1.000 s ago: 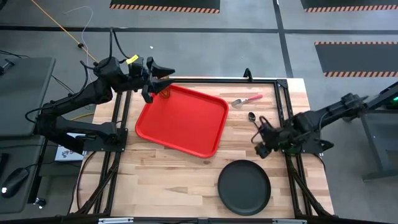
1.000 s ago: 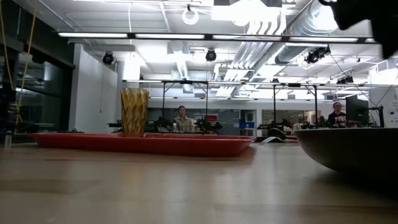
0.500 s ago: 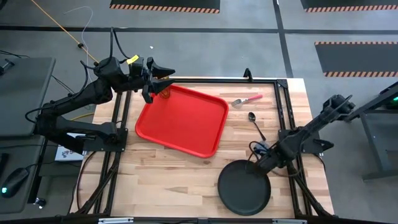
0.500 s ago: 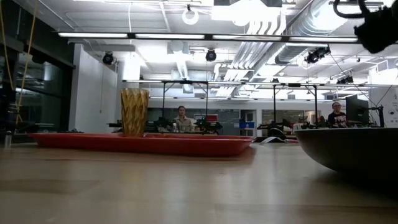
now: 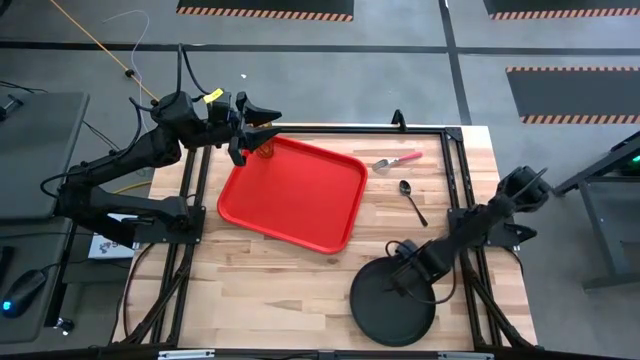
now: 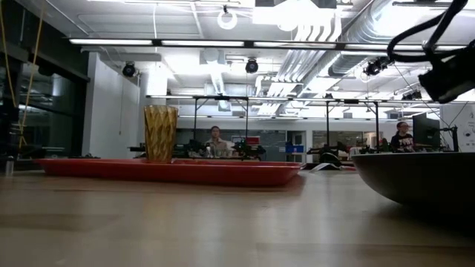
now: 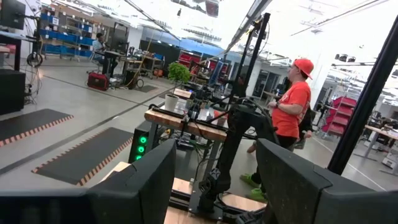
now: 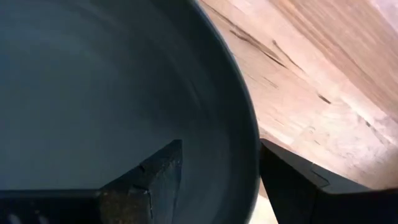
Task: Pick and place plate/cup/fork/spoon on tray
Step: Put the black plate on the red serving tray
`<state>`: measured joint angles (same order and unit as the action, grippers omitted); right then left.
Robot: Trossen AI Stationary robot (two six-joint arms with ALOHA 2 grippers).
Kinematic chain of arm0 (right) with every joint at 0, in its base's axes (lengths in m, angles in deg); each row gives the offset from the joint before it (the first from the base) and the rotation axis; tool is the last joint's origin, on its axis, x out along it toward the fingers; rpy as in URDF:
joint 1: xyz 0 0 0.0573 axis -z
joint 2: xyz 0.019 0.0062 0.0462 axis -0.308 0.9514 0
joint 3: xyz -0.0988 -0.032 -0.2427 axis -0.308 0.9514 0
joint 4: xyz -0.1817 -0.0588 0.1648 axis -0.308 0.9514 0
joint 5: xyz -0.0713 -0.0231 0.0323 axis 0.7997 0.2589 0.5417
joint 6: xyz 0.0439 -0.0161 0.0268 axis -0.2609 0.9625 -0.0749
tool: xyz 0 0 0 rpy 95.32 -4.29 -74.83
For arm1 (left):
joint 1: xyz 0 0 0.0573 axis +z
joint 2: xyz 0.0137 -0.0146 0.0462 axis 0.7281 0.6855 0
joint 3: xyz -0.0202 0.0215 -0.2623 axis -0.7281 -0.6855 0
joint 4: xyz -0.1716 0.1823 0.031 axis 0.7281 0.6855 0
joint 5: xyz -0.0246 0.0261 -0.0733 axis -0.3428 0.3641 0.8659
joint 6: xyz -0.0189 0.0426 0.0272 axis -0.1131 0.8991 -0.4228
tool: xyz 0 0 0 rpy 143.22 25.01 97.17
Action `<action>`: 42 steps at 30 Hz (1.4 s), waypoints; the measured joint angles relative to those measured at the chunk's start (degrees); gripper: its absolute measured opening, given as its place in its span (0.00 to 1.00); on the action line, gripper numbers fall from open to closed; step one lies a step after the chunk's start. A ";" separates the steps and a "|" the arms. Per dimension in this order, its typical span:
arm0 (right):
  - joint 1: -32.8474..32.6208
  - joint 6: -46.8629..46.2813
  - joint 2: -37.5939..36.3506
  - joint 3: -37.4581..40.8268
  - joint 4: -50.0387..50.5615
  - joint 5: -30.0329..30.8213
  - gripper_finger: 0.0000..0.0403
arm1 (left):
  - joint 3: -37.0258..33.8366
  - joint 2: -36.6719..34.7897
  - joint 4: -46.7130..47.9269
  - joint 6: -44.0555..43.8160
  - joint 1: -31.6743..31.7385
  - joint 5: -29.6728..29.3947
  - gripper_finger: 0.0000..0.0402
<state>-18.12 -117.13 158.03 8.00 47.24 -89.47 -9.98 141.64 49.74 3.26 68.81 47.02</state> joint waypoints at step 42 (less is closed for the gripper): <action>-0.34 6.87 -22.33 0.07 6.67 9.35 0.00 | 0.00 0.00 -0.02 -1.56 -0.02 0.07 0.53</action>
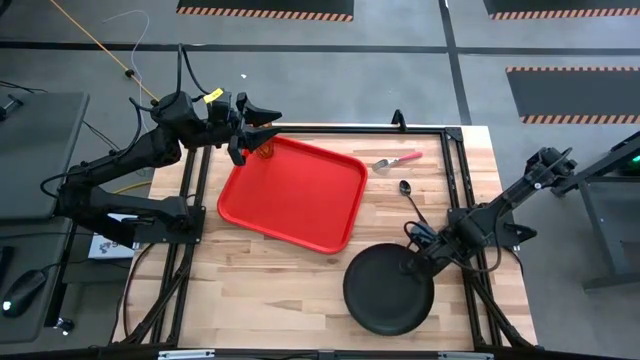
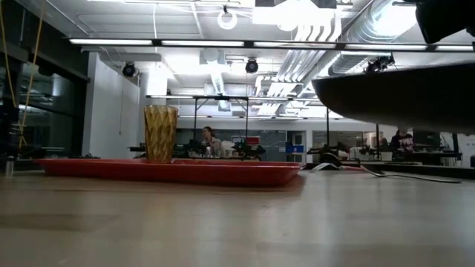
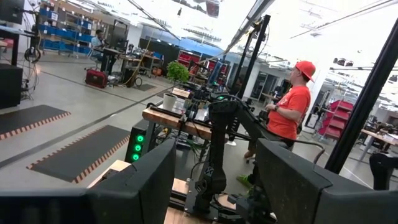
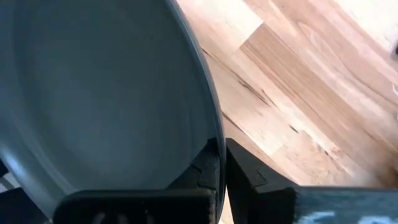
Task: Pick and place plate/cup/fork/spoon on tray
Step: Put the black plate on the red serving tray
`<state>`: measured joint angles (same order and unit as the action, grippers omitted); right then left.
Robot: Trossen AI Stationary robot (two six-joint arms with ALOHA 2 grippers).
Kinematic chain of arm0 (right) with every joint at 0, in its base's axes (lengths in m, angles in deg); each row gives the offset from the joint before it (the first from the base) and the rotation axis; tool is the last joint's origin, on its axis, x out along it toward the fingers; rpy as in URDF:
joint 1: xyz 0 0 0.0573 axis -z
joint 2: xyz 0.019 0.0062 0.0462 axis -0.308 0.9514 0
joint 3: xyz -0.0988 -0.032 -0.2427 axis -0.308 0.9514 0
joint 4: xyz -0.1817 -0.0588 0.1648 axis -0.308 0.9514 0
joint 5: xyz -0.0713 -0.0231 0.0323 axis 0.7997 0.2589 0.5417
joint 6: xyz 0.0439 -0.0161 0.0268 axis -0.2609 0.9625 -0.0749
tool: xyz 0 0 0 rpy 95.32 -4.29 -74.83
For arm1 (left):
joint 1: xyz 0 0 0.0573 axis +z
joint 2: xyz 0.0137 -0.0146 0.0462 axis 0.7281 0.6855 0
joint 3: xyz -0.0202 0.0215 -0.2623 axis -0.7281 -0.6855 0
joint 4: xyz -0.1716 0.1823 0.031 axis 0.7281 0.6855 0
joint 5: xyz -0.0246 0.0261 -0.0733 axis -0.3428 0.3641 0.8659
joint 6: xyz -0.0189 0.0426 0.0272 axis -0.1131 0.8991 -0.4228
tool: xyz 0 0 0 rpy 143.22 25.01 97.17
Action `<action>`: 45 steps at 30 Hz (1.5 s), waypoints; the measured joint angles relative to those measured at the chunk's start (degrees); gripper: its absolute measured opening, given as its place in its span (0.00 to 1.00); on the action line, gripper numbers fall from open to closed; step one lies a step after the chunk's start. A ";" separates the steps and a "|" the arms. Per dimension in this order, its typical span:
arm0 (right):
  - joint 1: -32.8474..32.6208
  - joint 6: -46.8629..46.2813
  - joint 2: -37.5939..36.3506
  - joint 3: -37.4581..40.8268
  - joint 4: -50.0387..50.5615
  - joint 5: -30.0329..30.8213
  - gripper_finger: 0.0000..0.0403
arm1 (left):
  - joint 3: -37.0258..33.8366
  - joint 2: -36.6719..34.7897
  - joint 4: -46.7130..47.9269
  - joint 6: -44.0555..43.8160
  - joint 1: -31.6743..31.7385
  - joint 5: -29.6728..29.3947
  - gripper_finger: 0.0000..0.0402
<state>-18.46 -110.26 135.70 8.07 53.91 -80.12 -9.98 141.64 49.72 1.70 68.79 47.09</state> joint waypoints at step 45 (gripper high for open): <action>0.02 4.32 -0.07 -0.07 -9.52 -1.35 0.00 | 0.02 0.15 0.02 -0.98 0.00 0.02 0.53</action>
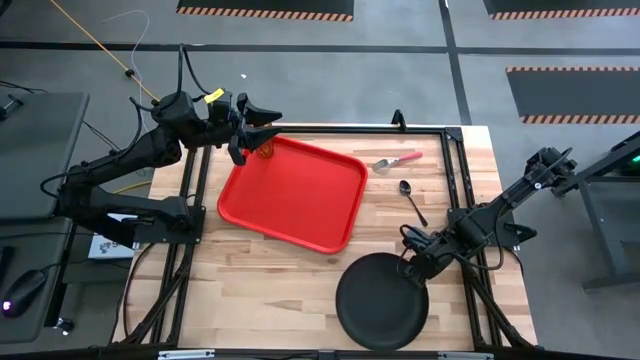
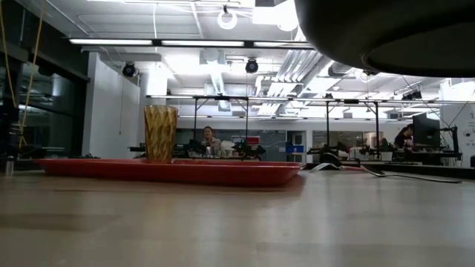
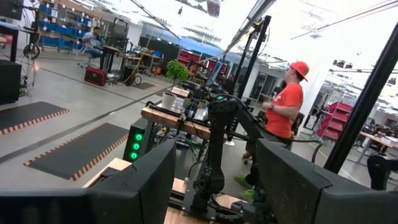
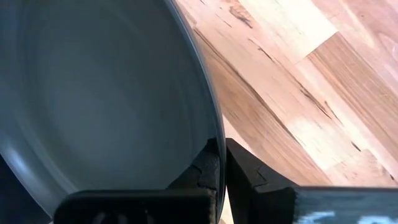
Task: Pick and place plate/cup/fork/spoon on tray
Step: Put the black plate on the red serving tray
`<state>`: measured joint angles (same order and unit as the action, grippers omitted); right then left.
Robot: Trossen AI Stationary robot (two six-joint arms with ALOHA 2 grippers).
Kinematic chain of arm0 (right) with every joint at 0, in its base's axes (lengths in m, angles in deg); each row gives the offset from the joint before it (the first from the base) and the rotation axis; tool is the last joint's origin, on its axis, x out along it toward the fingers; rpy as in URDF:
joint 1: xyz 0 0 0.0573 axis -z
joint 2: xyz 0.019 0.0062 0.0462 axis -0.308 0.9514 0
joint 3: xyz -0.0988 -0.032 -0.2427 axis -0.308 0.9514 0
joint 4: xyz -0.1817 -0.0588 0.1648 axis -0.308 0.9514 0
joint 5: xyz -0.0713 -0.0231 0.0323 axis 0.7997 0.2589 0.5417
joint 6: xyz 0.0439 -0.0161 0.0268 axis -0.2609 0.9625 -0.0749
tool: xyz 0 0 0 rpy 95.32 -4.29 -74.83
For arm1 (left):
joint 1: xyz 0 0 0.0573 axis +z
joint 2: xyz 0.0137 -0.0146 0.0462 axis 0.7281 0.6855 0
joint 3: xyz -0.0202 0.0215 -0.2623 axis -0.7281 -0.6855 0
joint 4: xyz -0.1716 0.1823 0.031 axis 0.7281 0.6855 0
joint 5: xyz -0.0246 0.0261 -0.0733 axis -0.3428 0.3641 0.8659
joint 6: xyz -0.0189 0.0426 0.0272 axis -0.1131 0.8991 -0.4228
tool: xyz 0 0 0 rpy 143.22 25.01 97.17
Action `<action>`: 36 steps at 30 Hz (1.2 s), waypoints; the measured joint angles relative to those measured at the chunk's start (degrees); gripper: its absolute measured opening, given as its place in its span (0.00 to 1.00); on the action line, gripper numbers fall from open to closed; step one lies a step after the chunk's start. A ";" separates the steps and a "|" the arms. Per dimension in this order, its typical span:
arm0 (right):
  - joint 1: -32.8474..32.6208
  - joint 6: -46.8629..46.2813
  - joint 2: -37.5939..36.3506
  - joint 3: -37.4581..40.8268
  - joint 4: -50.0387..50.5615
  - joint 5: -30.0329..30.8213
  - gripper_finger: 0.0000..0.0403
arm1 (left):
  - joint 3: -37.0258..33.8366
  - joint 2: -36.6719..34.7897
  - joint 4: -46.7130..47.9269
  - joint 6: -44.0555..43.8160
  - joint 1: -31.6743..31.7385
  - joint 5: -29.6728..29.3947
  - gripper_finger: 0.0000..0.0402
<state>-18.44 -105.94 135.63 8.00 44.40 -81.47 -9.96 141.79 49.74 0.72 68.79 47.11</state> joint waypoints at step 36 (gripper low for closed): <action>39.49 27.37 2.26 -0.07 -25.92 -7.92 0.00 | 0.02 -9.90 -0.07 2.72 0.04 11.58 0.53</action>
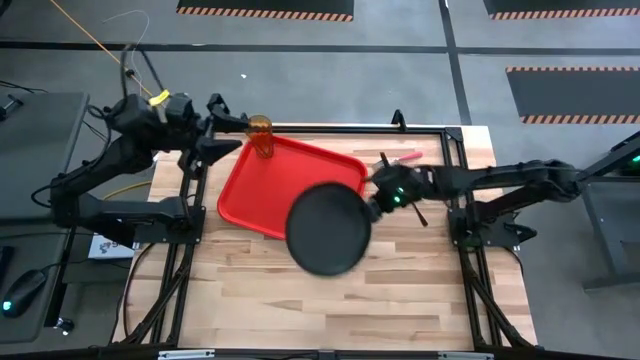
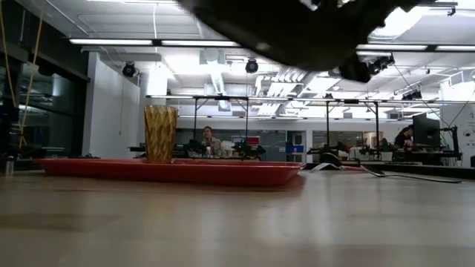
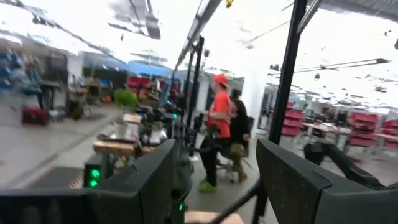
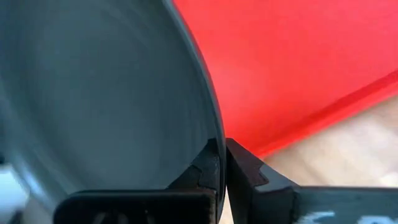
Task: Pick and place plate/cup/fork/spoon on tray
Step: Put the black plate on the red serving tray
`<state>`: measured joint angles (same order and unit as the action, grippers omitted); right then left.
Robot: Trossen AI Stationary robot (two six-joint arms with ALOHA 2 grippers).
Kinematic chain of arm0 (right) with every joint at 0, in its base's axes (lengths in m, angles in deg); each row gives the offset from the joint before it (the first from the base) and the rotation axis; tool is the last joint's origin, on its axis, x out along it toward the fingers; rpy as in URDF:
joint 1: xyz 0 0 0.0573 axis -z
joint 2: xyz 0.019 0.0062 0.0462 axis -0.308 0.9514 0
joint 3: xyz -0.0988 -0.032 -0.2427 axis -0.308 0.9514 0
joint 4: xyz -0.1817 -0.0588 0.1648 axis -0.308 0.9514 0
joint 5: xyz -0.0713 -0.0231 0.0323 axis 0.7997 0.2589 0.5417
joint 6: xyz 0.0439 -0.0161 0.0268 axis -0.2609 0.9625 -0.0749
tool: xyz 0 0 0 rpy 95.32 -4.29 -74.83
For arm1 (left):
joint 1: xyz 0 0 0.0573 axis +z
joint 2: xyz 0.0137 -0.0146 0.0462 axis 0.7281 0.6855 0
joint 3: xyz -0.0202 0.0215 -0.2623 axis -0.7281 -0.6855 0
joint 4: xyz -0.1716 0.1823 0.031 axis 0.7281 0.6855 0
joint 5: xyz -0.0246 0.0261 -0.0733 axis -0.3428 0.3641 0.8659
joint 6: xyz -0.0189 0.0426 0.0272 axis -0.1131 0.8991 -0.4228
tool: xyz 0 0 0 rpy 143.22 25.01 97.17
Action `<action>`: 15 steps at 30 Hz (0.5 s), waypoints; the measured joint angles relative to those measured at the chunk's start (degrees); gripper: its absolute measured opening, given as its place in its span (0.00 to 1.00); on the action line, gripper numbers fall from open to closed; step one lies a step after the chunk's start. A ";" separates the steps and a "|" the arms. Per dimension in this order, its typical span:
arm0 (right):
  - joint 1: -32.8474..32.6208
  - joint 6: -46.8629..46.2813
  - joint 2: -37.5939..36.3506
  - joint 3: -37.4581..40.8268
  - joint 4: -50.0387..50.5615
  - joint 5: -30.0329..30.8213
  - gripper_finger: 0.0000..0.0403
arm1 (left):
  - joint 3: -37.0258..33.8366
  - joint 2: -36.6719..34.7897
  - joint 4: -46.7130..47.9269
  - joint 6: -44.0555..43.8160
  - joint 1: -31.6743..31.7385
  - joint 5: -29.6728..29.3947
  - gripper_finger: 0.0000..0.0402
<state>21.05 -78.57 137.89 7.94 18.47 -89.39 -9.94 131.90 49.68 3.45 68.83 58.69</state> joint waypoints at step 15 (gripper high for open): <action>9.82 -15.11 25.55 0.02 -23.75 6.44 0.00 | 0.02 -0.68 0.08 0.40 0.00 -8.66 0.53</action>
<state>30.87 -93.69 163.44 7.96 -5.28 -82.96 -9.92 131.21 49.75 3.84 68.83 50.03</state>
